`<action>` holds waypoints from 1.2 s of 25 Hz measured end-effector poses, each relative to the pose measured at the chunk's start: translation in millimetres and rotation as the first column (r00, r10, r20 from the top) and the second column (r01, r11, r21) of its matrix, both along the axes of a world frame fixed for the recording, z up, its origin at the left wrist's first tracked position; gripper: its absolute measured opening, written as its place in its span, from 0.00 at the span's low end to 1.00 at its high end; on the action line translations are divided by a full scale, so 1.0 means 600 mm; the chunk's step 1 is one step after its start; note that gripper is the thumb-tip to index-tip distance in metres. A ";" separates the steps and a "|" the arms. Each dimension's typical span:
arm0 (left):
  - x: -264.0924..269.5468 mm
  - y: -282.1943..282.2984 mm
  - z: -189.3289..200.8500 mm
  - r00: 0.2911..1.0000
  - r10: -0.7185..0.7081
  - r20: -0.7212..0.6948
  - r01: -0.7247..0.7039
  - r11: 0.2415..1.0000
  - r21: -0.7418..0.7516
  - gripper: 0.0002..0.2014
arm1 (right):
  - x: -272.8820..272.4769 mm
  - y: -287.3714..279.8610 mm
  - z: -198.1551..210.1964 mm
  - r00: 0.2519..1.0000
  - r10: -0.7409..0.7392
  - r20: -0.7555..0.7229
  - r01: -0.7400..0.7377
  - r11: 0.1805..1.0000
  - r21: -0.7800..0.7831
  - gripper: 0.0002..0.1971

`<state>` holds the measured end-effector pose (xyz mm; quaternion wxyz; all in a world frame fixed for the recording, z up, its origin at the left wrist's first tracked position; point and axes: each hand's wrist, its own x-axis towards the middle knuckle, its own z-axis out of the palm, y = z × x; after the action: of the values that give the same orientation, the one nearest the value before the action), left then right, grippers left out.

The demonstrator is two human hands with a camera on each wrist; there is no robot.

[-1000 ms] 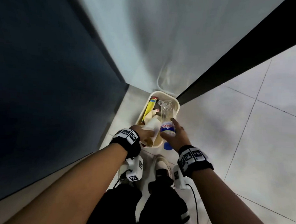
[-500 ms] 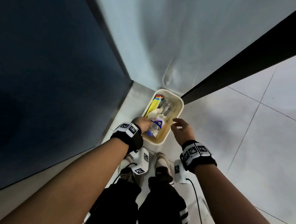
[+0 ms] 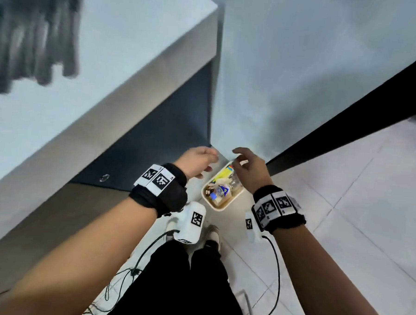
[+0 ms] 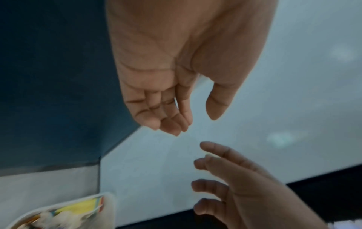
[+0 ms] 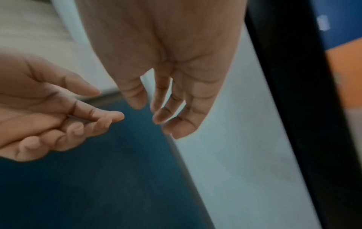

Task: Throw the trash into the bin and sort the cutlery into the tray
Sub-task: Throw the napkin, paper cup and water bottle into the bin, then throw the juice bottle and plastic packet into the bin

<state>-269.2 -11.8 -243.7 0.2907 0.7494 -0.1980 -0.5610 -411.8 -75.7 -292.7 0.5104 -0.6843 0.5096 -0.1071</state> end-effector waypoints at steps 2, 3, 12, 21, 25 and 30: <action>0.020 0.043 0.095 0.995 0.097 0.023 -0.094 0.991 -0.097 0.07 | 0.021 0.003 0.093 0.990 0.132 0.050 -0.126 0.986 -0.107 0.15; 0.030 0.068 0.139 0.990 0.135 0.037 -0.129 0.982 -0.138 0.07 | 0.035 0.006 0.135 0.979 0.193 0.069 -0.181 0.971 -0.157 0.15; 0.180 0.362 0.387 0.819 0.538 0.198 -0.433 0.806 -0.403 0.08 | 0.270 0.141 0.376 0.743 0.655 0.137 -0.567 0.725 -0.392 0.11; 0.352 0.668 0.422 0.467 0.808 0.359 -0.686 0.588 -0.429 0.08 | 0.505 0.408 0.441 0.425 0.896 -0.125 -0.796 0.304 -0.524 0.15; 0.456 0.793 0.409 0.380 0.775 0.506 -0.792 0.555 -0.254 0.22 | 0.588 0.470 0.461 0.395 0.879 -0.268 -0.794 0.180 -0.580 0.16; 0.519 0.883 0.354 0.534 0.496 0.685 -0.762 0.634 0.135 0.26 | 0.677 0.521 0.467 0.372 0.731 -0.572 -0.833 -0.009 -0.553 0.26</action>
<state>42.4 518.3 -31.2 0.2324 0.9457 0.1398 -0.1793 -5.4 237.1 -12.4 0.0871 -0.9950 -0.0416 0.0247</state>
